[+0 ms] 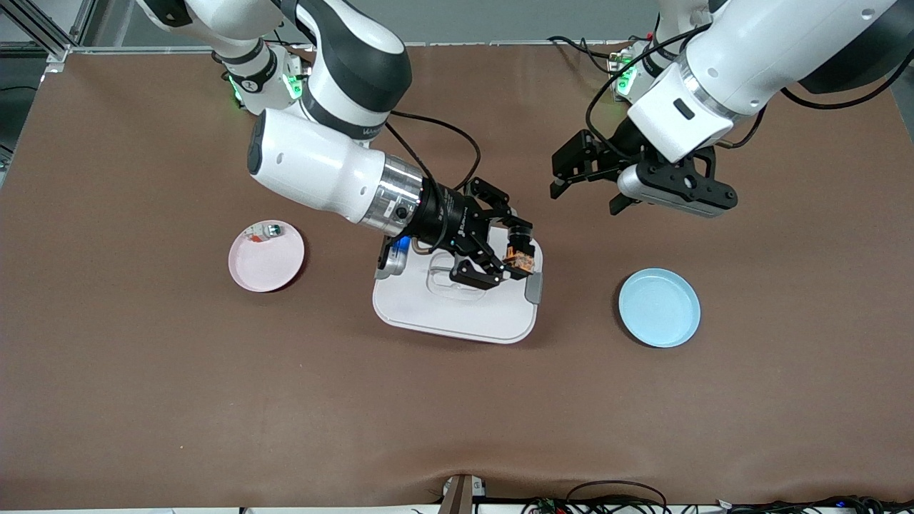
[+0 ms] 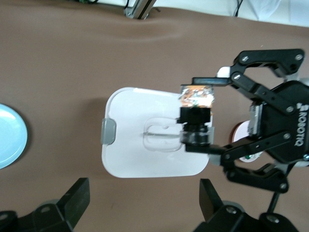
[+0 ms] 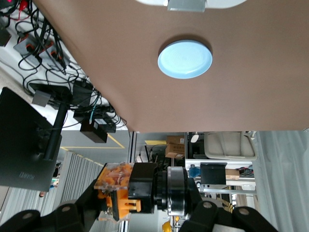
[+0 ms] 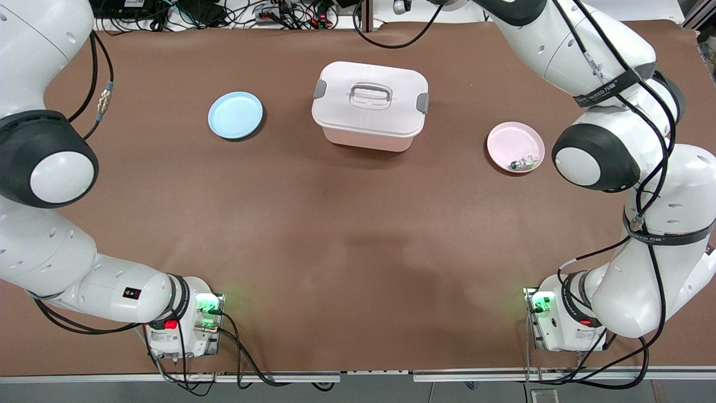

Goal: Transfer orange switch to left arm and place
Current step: 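Hold the switch above the box while the left gripper reaches it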

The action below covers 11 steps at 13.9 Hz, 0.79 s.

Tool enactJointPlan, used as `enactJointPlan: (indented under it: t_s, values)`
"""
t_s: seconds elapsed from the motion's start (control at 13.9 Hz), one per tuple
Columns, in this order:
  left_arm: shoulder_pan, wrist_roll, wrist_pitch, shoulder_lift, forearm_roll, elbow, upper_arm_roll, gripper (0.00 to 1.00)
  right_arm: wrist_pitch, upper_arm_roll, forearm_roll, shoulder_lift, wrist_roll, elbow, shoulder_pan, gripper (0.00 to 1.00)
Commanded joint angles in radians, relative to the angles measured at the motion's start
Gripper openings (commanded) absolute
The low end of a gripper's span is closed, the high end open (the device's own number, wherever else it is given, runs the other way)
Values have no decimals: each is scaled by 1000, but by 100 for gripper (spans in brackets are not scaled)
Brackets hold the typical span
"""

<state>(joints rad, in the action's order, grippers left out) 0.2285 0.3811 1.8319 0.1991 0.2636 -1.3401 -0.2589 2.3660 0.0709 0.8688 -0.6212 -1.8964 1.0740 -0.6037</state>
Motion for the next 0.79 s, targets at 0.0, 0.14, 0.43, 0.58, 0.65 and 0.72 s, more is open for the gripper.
enactJointPlan:
  t_s: [0.0, 0.14, 0.43, 0.58, 0.65, 0.72]
  values:
    - [5, -19, 49, 26, 45, 21, 4, 100, 18, -3, 18, -23, -20, -61, -19, 0]
    - [0, -18, 92, 39, 92, 21, 4, 100, 19, -3, 18, -23, -20, -63, -28, 0]
    - [-3, -21, 128, 48, 106, 19, 4, 100, 28, -6, 18, -23, -59, -65, -51, 0]
    - [-3, -47, 129, 54, 106, 18, 4, 94, 51, -5, 18, -21, -75, -66, -53, 0]
    - [-3, -60, 129, 59, 106, 18, 4, 91, 73, -2, 18, -23, -76, -68, -53, 0]
    - [-3, -67, 129, 59, 106, 16, 4, 90, 100, -2, 18, -23, -76, -68, -54, 0]
